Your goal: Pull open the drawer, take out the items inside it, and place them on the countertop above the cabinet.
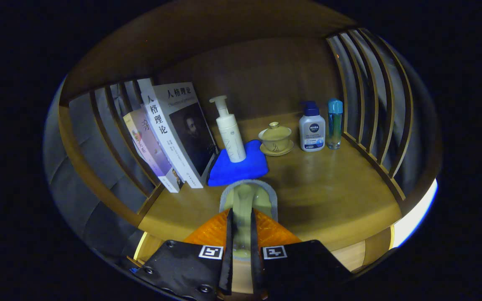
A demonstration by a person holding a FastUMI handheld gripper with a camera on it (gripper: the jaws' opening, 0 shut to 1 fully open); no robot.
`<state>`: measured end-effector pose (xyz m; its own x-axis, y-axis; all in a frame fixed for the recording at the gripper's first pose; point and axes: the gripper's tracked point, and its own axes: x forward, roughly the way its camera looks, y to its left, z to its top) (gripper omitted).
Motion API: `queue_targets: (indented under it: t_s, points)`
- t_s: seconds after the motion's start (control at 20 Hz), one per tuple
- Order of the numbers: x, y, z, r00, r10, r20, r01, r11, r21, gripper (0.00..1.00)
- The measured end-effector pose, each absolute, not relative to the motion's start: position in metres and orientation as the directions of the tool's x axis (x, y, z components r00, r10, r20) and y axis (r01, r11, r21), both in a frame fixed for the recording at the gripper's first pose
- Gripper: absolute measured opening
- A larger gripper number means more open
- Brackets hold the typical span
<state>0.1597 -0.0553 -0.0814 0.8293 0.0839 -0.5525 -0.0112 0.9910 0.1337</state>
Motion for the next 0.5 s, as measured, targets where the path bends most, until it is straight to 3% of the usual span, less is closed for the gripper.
queue_targets:
  t_s: [0.2, 0.4, 0.5]
  points:
    - [0.165, -0.059, -0.09, 0.827, 0.055, -0.559, 0.014, 0.993, 0.118, 0.24]
    - [0.167, -0.061, -0.093, 0.832, 0.049, -0.552, 0.027, 0.991, 0.128, 0.35]
    - [0.164, -0.061, -0.087, 0.848, 0.049, -0.529, 0.017, 0.993, 0.119, 0.61]
